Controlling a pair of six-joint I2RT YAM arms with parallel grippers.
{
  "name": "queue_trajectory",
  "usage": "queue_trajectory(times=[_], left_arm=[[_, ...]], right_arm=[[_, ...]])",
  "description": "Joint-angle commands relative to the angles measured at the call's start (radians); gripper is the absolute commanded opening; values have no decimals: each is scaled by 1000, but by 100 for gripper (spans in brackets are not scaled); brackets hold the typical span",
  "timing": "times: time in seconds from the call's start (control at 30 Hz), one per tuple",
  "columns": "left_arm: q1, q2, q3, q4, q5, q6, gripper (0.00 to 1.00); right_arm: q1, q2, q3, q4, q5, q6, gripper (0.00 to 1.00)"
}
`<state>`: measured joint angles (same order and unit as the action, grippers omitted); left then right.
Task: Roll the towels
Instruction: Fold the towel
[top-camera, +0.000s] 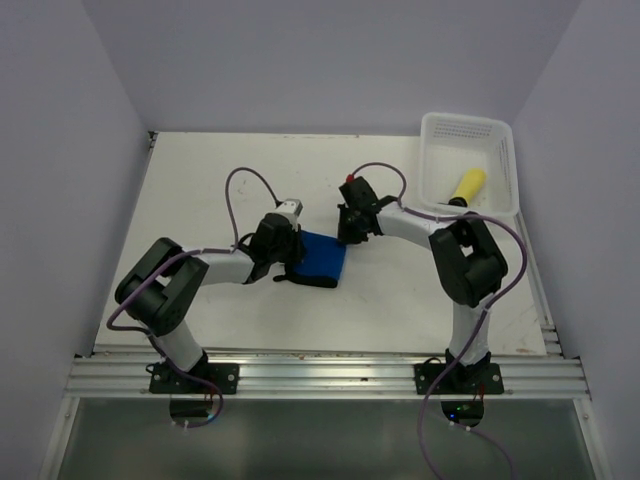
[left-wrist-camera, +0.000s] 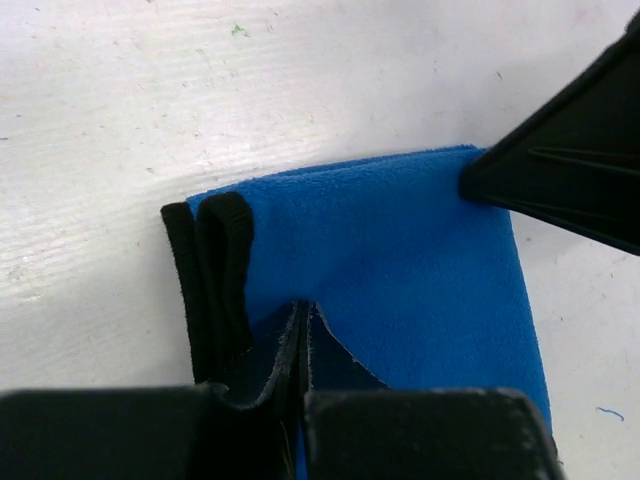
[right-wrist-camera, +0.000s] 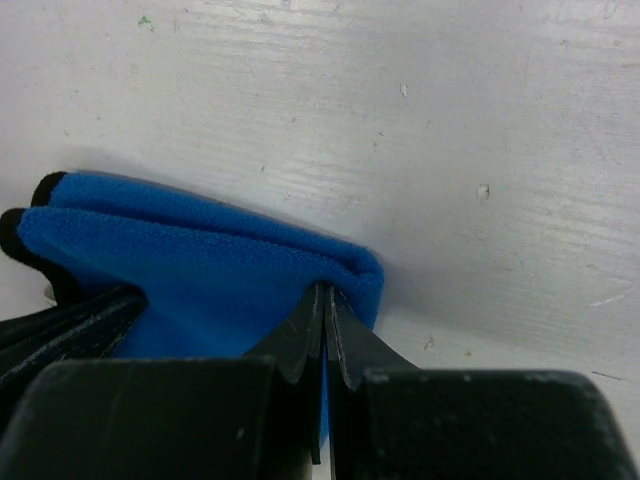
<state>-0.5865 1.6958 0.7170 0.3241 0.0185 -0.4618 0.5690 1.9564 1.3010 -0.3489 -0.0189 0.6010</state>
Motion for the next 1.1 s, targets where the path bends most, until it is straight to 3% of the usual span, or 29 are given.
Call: queue_trajectory(times=[0.0,0.27,0.37,0.47,0.7,1.07], left_arm=[[10,2,-13,56,-49,-37,1],[10,-31,-91,85,-38,-109,0],[4,-65,-143,93,-61,-149,0],[-19,-117,-198,95,-132,-184,0],[-130,-188,-272,78,-235,-261,0],[-161,-300,-341,0,-304,-301,0]], right_arm=[[-4,-114,-12,-24,17,-44,0],[61,-290,-147,-39,74,-44,22],[110,-338,-219,-1,39,-11,13],[161,-356,-268,30,23,26,10],[209,-372,-381,114,-19,62,8],[229,-389,-483,87,17,65,7]])
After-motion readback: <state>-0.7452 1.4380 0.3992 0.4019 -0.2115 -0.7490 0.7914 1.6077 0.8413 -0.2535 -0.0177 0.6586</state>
